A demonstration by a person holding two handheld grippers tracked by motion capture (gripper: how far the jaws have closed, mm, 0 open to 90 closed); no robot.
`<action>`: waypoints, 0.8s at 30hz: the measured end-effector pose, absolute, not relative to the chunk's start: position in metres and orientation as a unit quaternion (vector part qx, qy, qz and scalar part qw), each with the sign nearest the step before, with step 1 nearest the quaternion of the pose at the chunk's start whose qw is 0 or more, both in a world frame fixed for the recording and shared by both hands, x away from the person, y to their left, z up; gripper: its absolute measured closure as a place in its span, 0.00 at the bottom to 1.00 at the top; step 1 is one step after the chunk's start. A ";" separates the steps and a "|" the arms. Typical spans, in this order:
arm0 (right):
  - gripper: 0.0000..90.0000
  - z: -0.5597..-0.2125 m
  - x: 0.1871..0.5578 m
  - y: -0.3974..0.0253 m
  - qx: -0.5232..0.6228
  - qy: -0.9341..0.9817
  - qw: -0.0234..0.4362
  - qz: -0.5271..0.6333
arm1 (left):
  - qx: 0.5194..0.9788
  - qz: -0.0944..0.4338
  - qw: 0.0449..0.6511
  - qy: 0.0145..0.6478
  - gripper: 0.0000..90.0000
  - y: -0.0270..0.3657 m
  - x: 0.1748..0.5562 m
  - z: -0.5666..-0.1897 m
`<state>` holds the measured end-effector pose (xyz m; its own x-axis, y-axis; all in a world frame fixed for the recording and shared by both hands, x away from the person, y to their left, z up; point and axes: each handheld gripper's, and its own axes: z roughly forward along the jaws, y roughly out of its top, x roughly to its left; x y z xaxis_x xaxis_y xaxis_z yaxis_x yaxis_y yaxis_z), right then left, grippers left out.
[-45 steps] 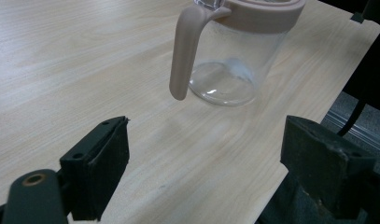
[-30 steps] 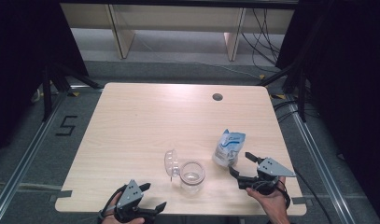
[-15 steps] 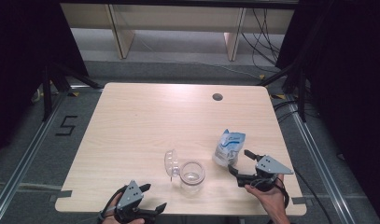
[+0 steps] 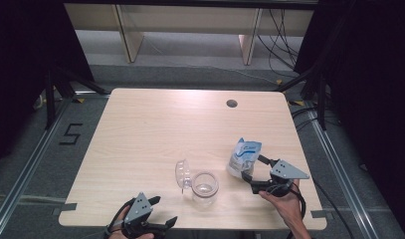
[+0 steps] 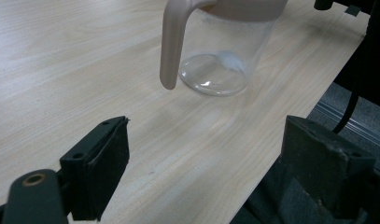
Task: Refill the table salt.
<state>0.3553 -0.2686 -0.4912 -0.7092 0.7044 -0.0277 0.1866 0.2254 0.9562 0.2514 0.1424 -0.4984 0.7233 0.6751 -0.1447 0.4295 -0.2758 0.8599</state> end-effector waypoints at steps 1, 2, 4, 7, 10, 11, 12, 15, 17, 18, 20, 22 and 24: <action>0.17 -0.491 0.356 -0.269 0.301 0.745 0.234 0.547 | 0.789 0.125 0.490 0.350 0.17 0.142 0.251 -0.498; 0.17 -0.491 0.356 -0.268 0.303 0.748 0.225 0.546 | 0.790 0.126 0.488 0.350 0.17 0.142 0.251 -0.498; 0.17 -0.492 0.360 -0.268 0.290 0.754 0.224 0.545 | 0.794 0.129 0.486 0.341 0.17 0.143 0.252 -0.498; 0.17 -0.494 0.363 -0.268 0.293 0.749 0.229 0.548 | 0.790 0.126 0.488 0.350 0.17 0.142 0.252 -0.499; 0.17 -0.496 0.365 -0.265 0.296 0.746 0.214 0.557 | 0.791 0.128 0.485 0.350 0.17 0.143 0.251 -0.498; 0.17 -0.496 0.367 -0.265 0.292 0.750 0.202 0.559 | 0.790 0.125 0.489 0.349 0.17 0.142 0.251 -0.499; 0.17 -0.496 0.366 -0.264 0.303 0.747 0.217 0.550 | 0.790 0.125 0.488 0.349 0.17 0.142 0.251 -0.499; 0.17 -0.499 0.369 -0.262 0.300 0.746 0.208 0.557 | 0.790 0.125 0.488 0.348 0.17 0.142 0.251 -0.499; 0.17 -0.499 0.370 -0.261 0.298 0.749 0.207 0.554 | 0.792 0.128 0.483 0.350 0.17 0.143 0.251 -0.498; 0.18 -0.500 0.371 -0.261 0.296 0.748 0.207 0.557 | 0.791 0.127 0.484 0.352 0.17 0.142 0.251 -0.498; 0.19 -0.501 0.374 -0.260 0.285 0.750 0.209 0.559 | 0.791 0.126 0.487 0.349 0.17 0.142 0.251 -0.499; 0.19 -0.502 0.376 -0.260 0.283 0.749 0.203 0.564 | 0.790 0.124 0.488 0.348 0.17 0.142 0.251 -0.499; 0.19 -0.502 0.374 -0.259 0.299 0.740 0.195 0.569 | 0.790 0.124 0.488 0.349 0.17 0.142 0.251 -0.499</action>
<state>0.3744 -0.2591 -0.5022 -0.7446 0.6654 0.0521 0.2213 0.1724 0.9599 0.2513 0.1417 -0.4988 0.7260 0.6724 -0.1442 0.4297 -0.2799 0.8585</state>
